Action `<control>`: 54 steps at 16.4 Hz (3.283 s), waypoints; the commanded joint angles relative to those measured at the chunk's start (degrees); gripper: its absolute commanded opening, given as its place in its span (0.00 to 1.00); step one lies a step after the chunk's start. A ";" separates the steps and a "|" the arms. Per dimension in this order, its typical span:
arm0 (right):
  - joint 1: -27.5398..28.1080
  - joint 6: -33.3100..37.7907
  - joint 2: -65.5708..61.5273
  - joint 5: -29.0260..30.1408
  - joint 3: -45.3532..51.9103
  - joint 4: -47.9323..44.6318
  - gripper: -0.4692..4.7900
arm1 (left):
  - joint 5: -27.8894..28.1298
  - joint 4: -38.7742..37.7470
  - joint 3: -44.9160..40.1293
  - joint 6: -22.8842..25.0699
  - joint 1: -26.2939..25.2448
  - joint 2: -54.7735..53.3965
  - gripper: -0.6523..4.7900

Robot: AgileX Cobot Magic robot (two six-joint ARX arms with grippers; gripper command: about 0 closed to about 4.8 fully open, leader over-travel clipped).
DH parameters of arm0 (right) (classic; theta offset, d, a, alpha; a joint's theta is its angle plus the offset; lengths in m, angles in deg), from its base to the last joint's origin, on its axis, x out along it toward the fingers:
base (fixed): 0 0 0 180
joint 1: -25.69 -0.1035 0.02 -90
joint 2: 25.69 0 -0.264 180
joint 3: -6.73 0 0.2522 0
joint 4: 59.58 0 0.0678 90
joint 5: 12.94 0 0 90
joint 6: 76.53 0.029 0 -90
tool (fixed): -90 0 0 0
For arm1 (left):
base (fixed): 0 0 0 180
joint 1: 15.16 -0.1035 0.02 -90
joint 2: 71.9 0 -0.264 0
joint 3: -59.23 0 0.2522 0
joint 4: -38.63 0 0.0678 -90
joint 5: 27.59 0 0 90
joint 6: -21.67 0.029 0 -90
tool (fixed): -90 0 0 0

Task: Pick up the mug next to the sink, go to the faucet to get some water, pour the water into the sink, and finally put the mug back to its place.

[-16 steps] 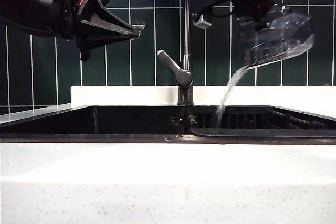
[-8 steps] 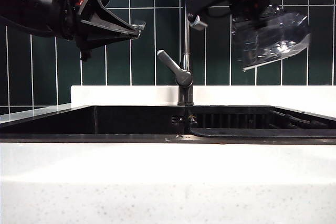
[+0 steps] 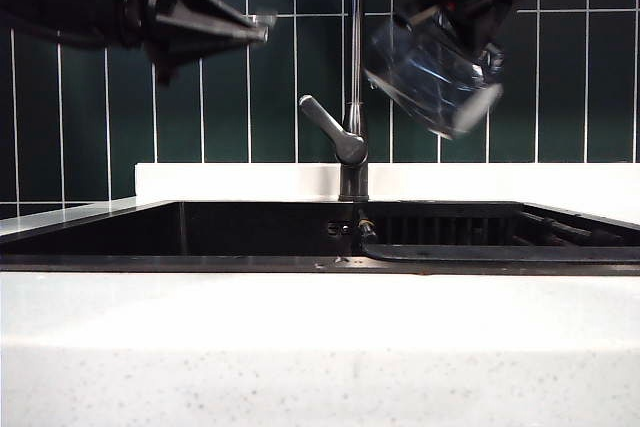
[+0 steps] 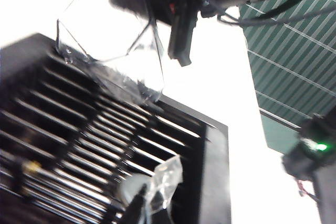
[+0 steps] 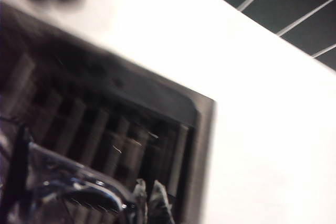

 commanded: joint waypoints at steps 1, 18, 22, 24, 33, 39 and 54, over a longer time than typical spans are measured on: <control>0.68 4.00 4.39 4.20 6.10 -12.50 0.08 | 1.88 1.77 0.09 0.13 -0.07 1.95 0.11; 34.84 7.74 25.05 46.60 45.83 -57.99 0.08 | 28.09 17.09 0.02 3.17 14.25 7.21 0.11; 45.16 9.18 22.10 53.35 45.83 -61.90 0.08 | 28.59 16.98 -0.09 2.56 14.82 7.19 0.11; 48.06 9.35 19.89 55.34 45.83 -66.10 0.08 | 28.48 16.98 -0.35 2.54 14.82 7.21 0.11; 48.85 7.76 7.87 58.16 45.83 -70.40 0.08 | 24.28 17.42 -2.16 2.10 14.84 7.19 0.11; 48.87 6.03 4.22 58.16 45.77 -76.15 0.08 | 22.05 17.42 -2.16 2.12 14.82 7.17 0.11; 50.51 4.22 -0.35 56.74 45.48 -81.42 0.08 | 20.83 17.25 -2.16 2.10 14.82 7.19 0.11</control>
